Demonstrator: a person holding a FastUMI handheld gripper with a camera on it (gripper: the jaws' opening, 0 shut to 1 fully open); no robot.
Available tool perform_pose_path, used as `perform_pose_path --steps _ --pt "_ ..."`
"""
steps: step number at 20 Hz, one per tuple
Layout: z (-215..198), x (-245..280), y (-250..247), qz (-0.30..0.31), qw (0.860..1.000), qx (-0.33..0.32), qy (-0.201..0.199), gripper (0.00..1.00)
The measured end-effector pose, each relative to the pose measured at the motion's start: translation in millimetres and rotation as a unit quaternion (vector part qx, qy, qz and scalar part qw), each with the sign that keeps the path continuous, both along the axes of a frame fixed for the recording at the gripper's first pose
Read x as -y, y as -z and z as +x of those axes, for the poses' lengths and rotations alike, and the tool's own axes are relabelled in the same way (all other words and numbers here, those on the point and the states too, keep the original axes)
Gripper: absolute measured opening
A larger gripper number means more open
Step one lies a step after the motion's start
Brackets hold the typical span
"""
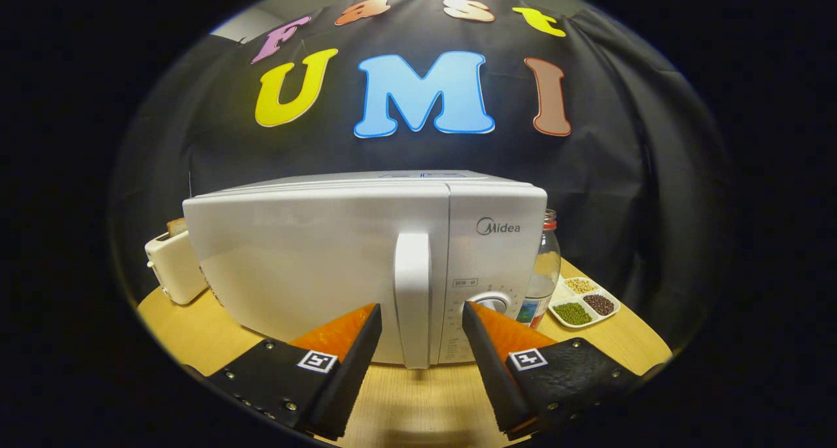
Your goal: Open the microwave, put the food inside, and close the microwave door.
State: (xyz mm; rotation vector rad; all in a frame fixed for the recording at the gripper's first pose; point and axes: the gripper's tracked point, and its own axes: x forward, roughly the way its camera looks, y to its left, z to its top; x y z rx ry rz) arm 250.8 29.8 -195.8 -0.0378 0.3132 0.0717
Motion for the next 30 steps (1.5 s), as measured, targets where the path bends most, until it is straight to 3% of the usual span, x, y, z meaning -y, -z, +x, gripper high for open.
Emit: perform_pose_path --steps 1,2,3,5,7,11,12,20,23,30 --pt "4 3 0 -0.007 1.0 0.004 0.004 0.8" --pt "7 3 0 -0.009 1.0 0.002 0.003 0.57" --pt "8 2 2 -0.008 1.0 -0.003 0.002 0.52" --pt "10 -4 3 0.005 1.0 -0.01 -0.008 0.52" --pt "10 -3 3 0.0 1.0 -0.014 0.006 0.3" --pt "10 -3 7 0.004 1.0 -0.021 0.005 0.24" --pt "8 -5 3 0.004 1.0 -0.023 0.003 0.13" --pt "1 -7 4 -0.008 0.999 -0.047 -0.006 0.06" --pt "-34 -13 0 -0.043 0.999 -0.019 -0.016 0.06" --pt "-99 -34 -2 -0.024 0.999 -0.042 -0.016 0.06"
